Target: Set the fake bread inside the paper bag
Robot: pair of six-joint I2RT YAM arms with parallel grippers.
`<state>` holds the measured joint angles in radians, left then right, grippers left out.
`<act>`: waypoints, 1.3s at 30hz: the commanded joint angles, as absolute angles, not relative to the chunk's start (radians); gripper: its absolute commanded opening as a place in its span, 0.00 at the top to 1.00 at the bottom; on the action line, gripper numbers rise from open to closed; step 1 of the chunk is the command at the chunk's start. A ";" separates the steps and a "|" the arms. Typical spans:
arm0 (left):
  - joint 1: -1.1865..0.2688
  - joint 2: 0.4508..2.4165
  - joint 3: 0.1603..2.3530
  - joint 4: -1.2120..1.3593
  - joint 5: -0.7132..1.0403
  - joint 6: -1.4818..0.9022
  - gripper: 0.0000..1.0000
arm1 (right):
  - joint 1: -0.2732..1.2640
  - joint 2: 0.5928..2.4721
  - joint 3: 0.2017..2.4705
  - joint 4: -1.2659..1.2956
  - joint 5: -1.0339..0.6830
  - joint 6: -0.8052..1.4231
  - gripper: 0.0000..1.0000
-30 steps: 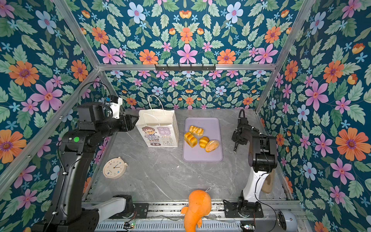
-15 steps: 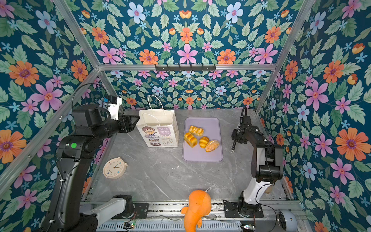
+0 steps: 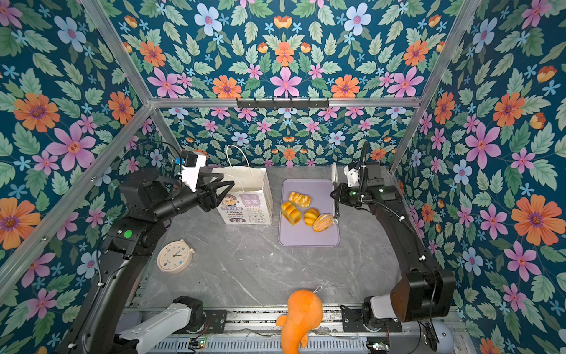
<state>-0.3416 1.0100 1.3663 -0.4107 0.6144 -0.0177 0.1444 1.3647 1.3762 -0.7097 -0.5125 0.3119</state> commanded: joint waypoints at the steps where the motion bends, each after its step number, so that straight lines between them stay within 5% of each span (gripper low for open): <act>1: -0.403 1.019 1.364 -0.308 0.660 0.115 0.47 | 0.207 1.330 1.391 -0.779 -0.634 0.320 0.79; 11: -0.619 1.115 1.403 -0.455 0.615 0.532 0.45 | 0.452 1.274 1.404 -0.878 -0.782 0.279 0.77; 22: -0.933 1.259 1.465 -0.666 0.197 0.931 0.40 | 0.601 1.311 1.413 -0.881 -0.851 0.261 0.77; 39: -0.986 1.256 1.470 -0.796 0.169 1.024 0.47 | 0.613 1.322 1.404 -0.891 -0.888 0.236 0.79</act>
